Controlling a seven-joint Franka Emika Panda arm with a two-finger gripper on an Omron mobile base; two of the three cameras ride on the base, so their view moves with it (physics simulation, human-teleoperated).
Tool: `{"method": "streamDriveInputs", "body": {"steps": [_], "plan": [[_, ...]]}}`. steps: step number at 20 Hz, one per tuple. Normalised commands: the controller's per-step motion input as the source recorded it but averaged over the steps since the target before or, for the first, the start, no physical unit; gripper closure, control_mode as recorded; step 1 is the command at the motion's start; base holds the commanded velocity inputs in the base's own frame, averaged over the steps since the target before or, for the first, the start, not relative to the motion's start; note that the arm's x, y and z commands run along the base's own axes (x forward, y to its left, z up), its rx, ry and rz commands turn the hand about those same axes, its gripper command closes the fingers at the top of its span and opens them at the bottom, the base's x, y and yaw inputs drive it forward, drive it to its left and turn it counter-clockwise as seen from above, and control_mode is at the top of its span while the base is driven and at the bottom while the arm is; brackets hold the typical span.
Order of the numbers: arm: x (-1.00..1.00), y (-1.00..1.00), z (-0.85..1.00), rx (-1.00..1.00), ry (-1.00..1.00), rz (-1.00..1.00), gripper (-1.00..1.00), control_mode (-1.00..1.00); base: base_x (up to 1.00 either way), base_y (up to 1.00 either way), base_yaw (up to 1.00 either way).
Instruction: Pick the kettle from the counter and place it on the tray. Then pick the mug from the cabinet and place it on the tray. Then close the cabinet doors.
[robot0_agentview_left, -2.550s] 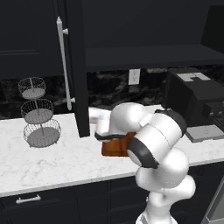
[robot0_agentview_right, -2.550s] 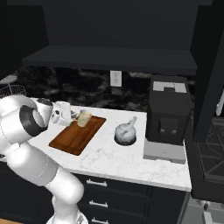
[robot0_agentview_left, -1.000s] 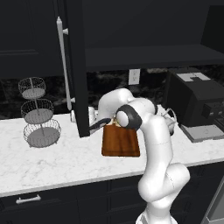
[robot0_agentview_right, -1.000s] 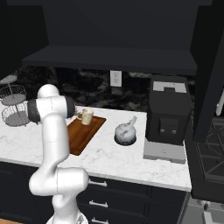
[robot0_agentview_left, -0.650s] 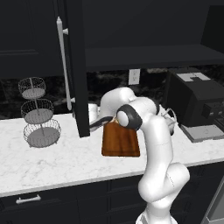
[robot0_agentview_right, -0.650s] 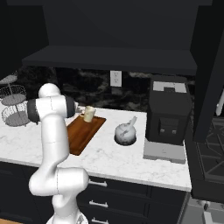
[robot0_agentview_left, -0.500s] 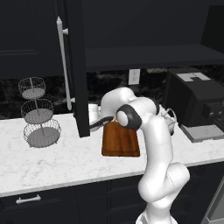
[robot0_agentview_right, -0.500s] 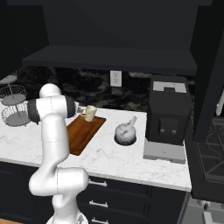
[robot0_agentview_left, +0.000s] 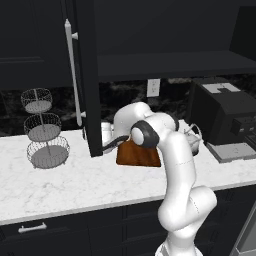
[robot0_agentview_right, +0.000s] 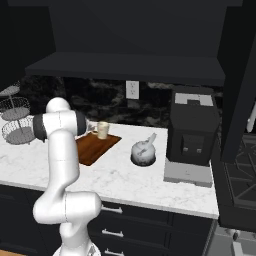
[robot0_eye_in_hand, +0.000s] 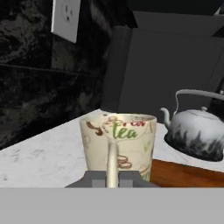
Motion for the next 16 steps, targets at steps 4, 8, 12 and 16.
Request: {"method": "streamDriveInputs", "body": {"steps": [4,8,12,16], "plan": [[-0.21,0.16,-0.19,0.0,-0.13,0.0,1.0,-1.0,0.0,0.0,0.0],[-0.45,0.05,0.0,0.0,-0.16,-0.02,1.0,-1.0,0.0,0.0,0.0],[-0.24,0.01,-0.14,0.01,-0.13,-0.01,1.0,-1.0,0.0,0.0,0.0],[-0.18,0.0,-0.31,0.06,-0.13,0.0,1.0,-1.0,0.0,0.0,0.0]]}}
